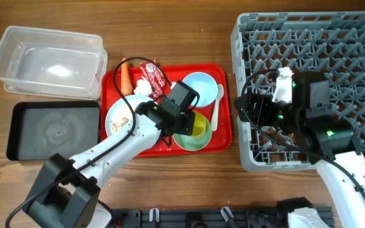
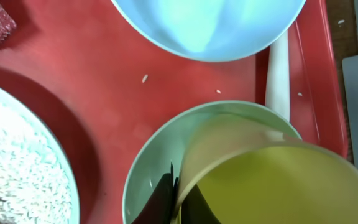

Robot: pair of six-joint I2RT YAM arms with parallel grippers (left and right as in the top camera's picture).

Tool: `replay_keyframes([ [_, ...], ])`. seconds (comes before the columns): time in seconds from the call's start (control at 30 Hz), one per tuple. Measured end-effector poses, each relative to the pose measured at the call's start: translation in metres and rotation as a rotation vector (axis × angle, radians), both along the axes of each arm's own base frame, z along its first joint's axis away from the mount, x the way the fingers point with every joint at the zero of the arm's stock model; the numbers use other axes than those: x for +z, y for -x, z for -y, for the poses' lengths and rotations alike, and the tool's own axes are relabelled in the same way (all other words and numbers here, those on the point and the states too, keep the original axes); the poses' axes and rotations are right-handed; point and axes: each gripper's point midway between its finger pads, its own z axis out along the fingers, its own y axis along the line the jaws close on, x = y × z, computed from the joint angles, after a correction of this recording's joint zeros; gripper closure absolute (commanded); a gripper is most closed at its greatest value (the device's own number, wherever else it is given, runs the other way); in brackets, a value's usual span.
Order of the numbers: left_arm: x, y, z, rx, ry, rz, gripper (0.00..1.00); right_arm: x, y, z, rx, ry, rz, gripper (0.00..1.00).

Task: Sort waste into correct bins and load items into the dishwasher rack

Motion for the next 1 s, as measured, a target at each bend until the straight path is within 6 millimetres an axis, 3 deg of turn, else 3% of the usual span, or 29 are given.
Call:
replay_keyframes([
  [0.03, 0.0, 0.0, 0.0, 0.0, 0.0, -0.001, 0.96, 0.0, 0.0, 0.0, -0.002, 0.002, 0.001, 0.0],
  [0.1, 0.019, 0.001, 0.0, 0.002, 0.016, -0.013, 0.96, 0.0, -0.001, 0.001, -0.004, 0.004, 0.005, 0.0],
  [0.17, 0.046, -0.004, -0.004, 0.023, 0.077, 0.004, 0.96, 0.001, -0.002, 0.001, -0.003, 0.003, 0.007, 0.0],
  [0.27, 0.11, -0.026, -0.023, 0.094, 0.318, 0.05, 0.96, 0.012, -0.006, -0.011, 0.045, -0.05, 0.053, 0.05],
  [0.37, 0.16, -0.038, -0.046, 0.093, 0.642, 0.014, 0.96, 0.055, -0.015, -0.047, 0.24, -0.205, 0.236, 0.07],
  [0.4, 0.173, -0.035, -0.052, 0.07, 0.763, -0.028, 0.96, 0.077, -0.015, -0.061, 0.33, -0.27, 0.327, 0.07],
  [0.5, 0.203, -0.019, -0.048, -0.037, 0.991, -0.121, 0.96, 0.111, -0.005, -0.088, 0.495, -0.355, 0.464, 0.07],
  [0.6, 0.226, 0.0, -0.04, -0.143, 1.123, -0.185, 0.96, 0.127, 0.012, -0.112, 0.624, -0.41, 0.52, 0.03],
  [0.73, 0.24, 0.012, -0.037, -0.21, 1.203, -0.225, 0.96, 0.138, 0.029, -0.137, 0.779, -0.467, 0.579, 0.04],
  [0.83, 0.244, 0.015, -0.037, -0.229, 1.226, -0.237, 0.96, 0.146, 0.036, -0.147, 0.837, -0.501, 0.609, 0.18],
  [0.9, 0.246, 0.016, -0.037, -0.235, 1.232, -0.24, 0.96, 0.148, 0.036, -0.149, 0.845, -0.524, 0.607, 0.21],
  [1.0, 0.246, 0.016, -0.037, -0.235, 1.232, -0.241, 0.96, 0.149, 0.037, -0.151, 0.856, -0.553, 0.584, 0.33],
])
